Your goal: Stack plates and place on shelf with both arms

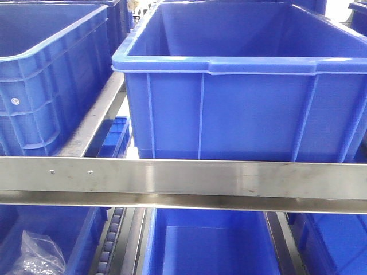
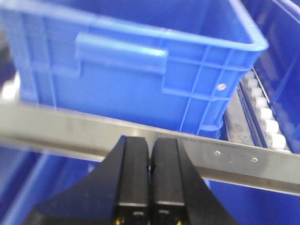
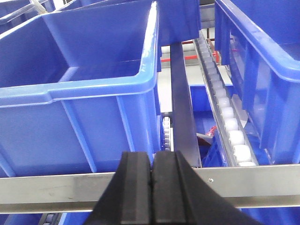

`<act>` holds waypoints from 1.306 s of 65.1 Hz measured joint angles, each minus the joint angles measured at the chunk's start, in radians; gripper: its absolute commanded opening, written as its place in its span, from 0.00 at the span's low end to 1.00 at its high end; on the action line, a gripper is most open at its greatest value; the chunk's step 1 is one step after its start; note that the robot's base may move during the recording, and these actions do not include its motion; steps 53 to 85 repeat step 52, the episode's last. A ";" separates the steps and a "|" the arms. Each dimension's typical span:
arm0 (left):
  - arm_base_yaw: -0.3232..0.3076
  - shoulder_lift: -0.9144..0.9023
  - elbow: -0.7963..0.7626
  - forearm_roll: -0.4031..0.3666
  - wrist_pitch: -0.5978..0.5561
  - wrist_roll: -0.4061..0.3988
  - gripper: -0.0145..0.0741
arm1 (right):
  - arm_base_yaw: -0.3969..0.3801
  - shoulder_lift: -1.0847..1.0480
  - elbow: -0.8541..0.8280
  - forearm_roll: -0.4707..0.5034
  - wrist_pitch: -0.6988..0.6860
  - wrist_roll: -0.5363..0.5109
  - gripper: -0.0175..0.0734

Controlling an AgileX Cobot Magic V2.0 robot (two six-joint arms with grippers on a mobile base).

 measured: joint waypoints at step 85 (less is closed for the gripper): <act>0.000 0.000 0.000 -0.032 -0.007 0.067 0.26 | 0.000 0.000 0.000 0.000 0.000 0.000 0.25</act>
